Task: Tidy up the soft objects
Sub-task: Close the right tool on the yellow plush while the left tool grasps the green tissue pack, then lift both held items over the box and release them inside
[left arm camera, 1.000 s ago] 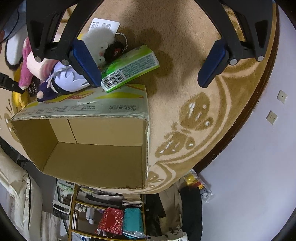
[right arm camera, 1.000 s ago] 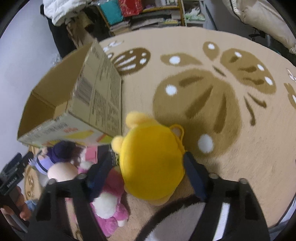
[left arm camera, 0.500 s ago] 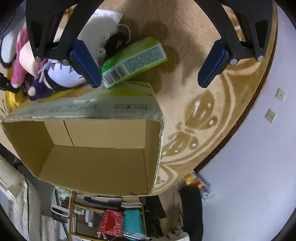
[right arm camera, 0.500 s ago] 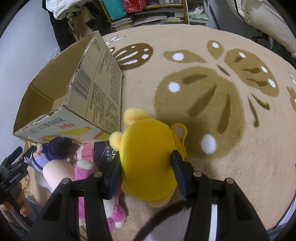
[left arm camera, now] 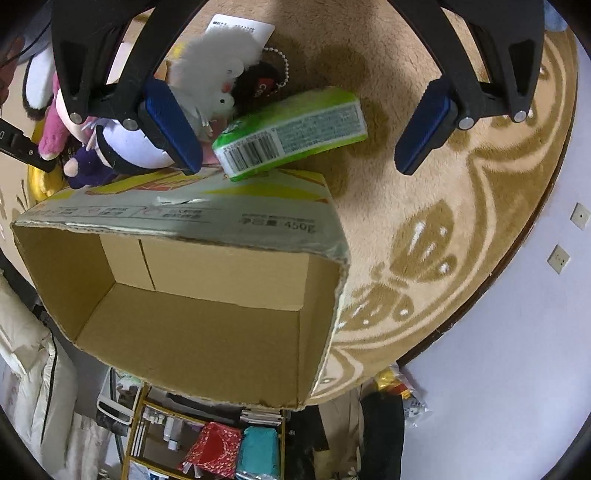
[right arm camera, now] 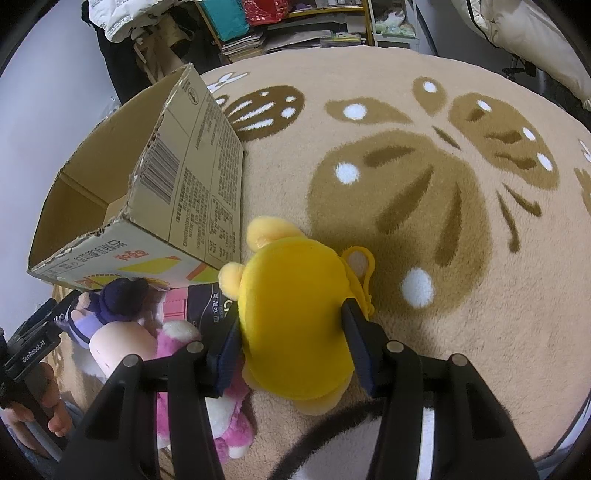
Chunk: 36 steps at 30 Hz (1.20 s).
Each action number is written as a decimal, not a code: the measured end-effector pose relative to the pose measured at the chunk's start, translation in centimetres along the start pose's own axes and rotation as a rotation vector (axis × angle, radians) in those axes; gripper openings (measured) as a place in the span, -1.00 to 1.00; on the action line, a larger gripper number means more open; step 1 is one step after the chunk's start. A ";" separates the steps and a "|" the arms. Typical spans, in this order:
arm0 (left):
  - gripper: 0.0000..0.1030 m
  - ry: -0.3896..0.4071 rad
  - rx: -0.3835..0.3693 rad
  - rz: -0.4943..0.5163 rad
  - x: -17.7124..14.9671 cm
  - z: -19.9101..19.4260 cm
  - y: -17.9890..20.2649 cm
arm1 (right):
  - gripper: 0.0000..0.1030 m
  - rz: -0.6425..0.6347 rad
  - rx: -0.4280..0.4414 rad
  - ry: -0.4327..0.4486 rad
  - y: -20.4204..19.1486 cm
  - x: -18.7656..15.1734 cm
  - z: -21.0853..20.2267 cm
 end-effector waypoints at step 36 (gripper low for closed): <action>0.45 0.082 0.062 0.039 0.4 -3.5 -1.1 | -0.08 -0.081 0.042 0.163 -2.0 1.1 -4.3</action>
Point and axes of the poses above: each gripper's, at about its wrist camera, not at the fingertips, and z roughly the way its jaws point, y to its right, x to its top, the point moved 7 cm from there along z, roughly the way its jaws point, and after that the axes turned 7 degrees about y, right-handed, at the moved point
